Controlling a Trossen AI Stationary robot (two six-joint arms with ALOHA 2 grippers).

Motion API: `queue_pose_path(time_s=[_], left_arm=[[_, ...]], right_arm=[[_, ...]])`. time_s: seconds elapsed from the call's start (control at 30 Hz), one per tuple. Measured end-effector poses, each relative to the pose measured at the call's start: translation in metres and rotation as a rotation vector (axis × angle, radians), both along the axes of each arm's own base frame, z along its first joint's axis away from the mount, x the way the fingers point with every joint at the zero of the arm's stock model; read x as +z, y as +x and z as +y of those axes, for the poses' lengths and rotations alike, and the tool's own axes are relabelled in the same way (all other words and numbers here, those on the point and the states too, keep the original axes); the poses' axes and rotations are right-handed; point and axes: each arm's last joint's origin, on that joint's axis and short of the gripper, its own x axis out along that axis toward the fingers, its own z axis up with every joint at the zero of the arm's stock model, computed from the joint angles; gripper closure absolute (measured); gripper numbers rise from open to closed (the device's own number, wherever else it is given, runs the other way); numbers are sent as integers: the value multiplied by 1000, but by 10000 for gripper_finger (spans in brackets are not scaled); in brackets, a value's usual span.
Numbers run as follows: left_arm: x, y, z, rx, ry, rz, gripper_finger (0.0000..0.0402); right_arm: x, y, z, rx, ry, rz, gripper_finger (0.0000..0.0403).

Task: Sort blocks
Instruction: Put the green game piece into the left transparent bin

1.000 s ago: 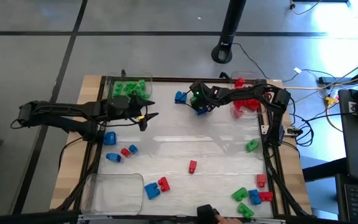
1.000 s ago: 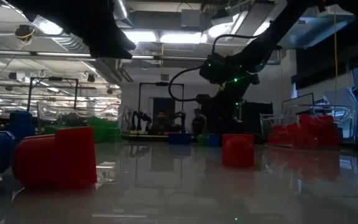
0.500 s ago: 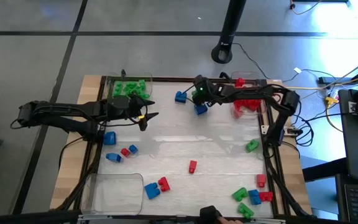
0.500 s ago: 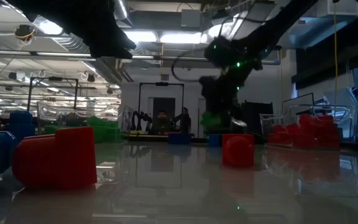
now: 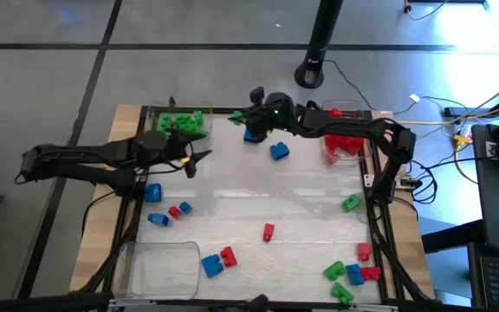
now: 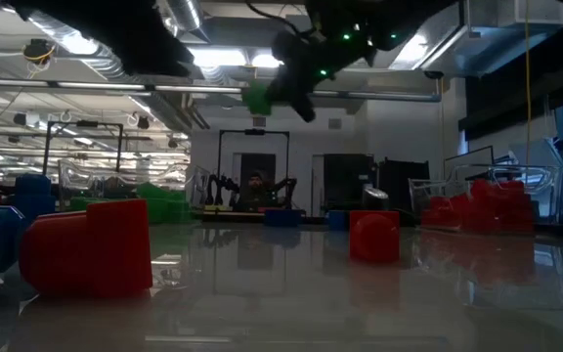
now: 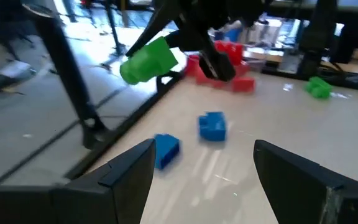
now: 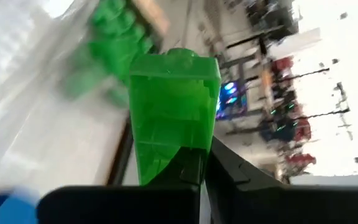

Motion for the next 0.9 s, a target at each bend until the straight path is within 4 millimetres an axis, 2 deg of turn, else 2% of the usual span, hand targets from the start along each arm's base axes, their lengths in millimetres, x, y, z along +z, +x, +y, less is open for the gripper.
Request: queue_pose_path(time_s=[0.13, 0.23, 0.4, 0.57, 0.7, 0.9], left_arm=[[9, -21, -2, 31, -9, -46, 141], [8, -31, -3, 41, -43, -41, 141], [9, -36, -4, 44, -29, -33, 141], [10, -37, -4, 46, -24, -46, 141], [10, -37, -4, 47, -23, -46, 141], [10, -37, -4, 47, -24, -42, 141]], right_arm=[[3, 27, -2, 26, -12, -49, 390], [3, 51, -4, 39, -12, -78, 389], [-3, 84, -13, 106, 11, -132, 389], [-14, 110, -22, 100, 37, -174, 389], [-26, 123, -29, 78, 27, -188, 388], [-43, 131, -33, 20, -55, -177, 388]])
